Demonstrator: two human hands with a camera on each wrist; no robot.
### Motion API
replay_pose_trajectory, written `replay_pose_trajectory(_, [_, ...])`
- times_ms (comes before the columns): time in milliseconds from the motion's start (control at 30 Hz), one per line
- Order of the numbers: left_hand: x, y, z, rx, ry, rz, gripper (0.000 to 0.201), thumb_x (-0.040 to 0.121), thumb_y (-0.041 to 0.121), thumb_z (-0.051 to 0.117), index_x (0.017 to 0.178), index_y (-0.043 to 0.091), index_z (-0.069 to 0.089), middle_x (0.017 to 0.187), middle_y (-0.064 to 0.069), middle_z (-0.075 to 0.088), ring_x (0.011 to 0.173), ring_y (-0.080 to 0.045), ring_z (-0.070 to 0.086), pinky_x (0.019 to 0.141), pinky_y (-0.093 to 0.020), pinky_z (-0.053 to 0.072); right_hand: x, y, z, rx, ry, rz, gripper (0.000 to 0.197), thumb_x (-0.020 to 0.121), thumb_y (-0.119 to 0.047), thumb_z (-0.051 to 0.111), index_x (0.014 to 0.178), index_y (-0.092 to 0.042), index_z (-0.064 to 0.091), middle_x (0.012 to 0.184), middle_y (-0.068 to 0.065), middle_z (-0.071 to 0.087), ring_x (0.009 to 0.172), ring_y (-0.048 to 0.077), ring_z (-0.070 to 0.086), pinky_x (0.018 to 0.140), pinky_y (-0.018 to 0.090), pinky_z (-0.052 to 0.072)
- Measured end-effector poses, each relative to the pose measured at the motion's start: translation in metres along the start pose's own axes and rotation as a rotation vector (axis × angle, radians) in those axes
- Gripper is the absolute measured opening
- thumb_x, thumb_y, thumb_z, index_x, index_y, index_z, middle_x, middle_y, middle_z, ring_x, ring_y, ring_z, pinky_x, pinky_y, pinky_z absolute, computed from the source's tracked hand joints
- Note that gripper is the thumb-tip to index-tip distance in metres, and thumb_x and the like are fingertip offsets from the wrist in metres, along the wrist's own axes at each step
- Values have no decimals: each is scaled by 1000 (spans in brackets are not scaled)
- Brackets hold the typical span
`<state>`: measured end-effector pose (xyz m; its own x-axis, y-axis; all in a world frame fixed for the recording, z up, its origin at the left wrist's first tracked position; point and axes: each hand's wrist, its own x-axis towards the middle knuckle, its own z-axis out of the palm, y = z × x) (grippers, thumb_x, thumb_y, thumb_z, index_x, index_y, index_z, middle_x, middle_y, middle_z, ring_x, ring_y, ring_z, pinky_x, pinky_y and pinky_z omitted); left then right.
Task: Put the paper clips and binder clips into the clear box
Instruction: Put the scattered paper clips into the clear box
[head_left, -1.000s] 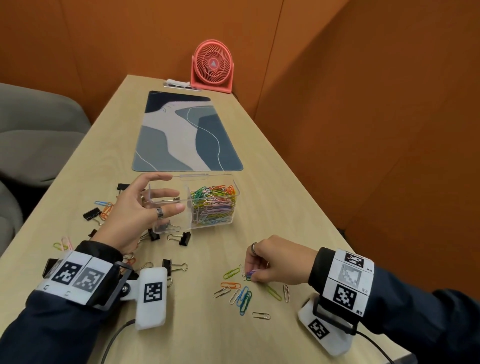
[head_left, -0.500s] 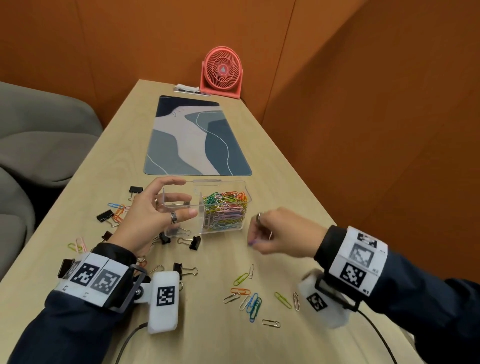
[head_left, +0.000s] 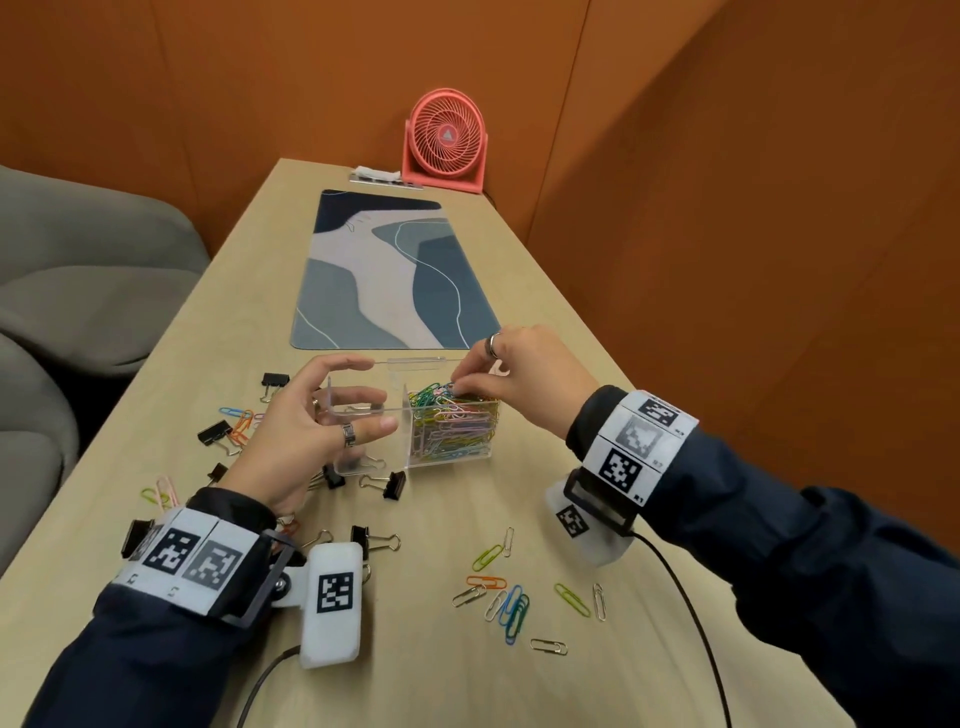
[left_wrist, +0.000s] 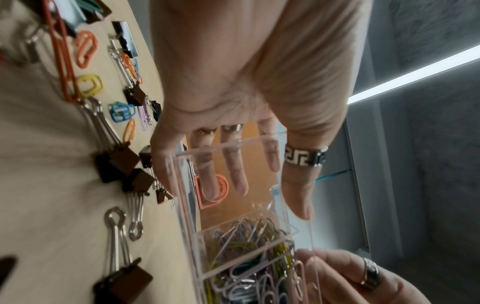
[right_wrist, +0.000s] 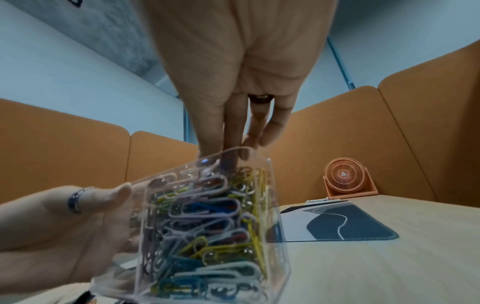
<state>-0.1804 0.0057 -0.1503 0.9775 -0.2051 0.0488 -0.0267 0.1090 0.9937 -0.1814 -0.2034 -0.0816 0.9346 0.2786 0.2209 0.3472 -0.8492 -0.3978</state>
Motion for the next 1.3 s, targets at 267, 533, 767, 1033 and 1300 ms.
replay_pose_trajectory(267, [-1,1,0,12,-2,-11,56,52,17,79,102,35,61,103,-8,69,91,-28,65,78,-49,52,-31,23,-23,16,-126,97,22,89,-34,58,91,-13,65,79,-2,64,61,3,52,60,12,41])
replay_pose_trajectory(533, [-2,3,2,18,3,-10,56,53,14,77,105,31,60,104,-10,68,88,-25,66,79,-49,52,-91,56,-19,-3,-897,259,15,76,-18,75,87,-21,64,81,2,72,73,9,62,84,36,51])
replay_pose_trajectory(767, [-4,5,4,33,1,-12,56,55,13,76,105,32,60,105,-10,68,93,-28,65,84,-51,51,-107,65,-4,79,-850,231,22,69,-22,81,85,-25,67,68,-9,57,59,2,50,67,22,42])
replay_pose_trajectory(1033, [-6,7,5,47,6,-10,53,59,10,75,105,31,60,106,-10,68,97,-32,65,86,-56,49,-114,63,-1,107,-838,182,18,79,-24,74,72,-31,59,77,-7,62,62,1,53,63,12,43])
replay_pose_trajectory(1300, [-6,6,4,61,3,-17,56,56,13,76,106,32,60,106,-10,68,96,-31,66,86,-57,50,-107,56,3,243,-826,137,24,79,-11,72,101,-16,64,74,-2,65,59,3,51,63,9,39])
